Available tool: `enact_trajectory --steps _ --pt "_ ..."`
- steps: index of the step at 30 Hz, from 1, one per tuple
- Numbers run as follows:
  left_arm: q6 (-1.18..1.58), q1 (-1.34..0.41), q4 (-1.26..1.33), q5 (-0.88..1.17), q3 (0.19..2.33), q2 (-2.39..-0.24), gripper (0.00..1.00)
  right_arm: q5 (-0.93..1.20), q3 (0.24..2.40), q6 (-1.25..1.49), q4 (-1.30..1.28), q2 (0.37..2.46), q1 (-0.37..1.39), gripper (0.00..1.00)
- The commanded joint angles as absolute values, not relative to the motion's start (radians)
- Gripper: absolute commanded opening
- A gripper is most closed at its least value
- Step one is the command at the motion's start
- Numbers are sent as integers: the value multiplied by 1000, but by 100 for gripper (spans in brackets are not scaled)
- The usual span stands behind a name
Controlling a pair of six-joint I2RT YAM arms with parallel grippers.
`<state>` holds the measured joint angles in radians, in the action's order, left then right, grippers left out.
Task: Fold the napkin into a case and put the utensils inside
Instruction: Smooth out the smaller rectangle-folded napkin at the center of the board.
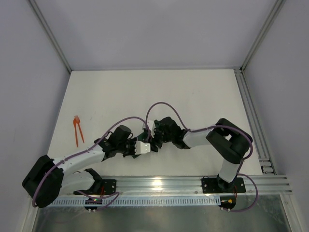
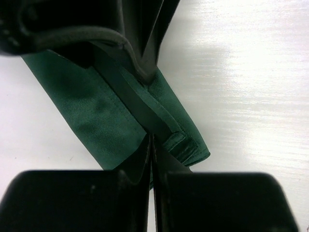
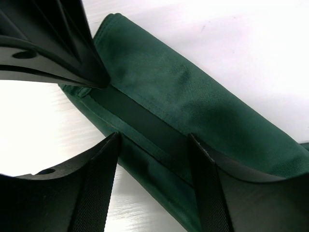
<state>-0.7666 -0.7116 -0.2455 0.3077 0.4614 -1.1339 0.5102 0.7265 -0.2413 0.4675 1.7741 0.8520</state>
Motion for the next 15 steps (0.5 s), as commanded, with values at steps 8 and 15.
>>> enact_trajectory --steps 8,15 --pt "-772 -699 -268 376 477 -1164 0 397 698 -270 520 1786 865 54" --pt "-796 -699 -215 341 497 -1226 14 396 687 -262 538 1775 867 34"
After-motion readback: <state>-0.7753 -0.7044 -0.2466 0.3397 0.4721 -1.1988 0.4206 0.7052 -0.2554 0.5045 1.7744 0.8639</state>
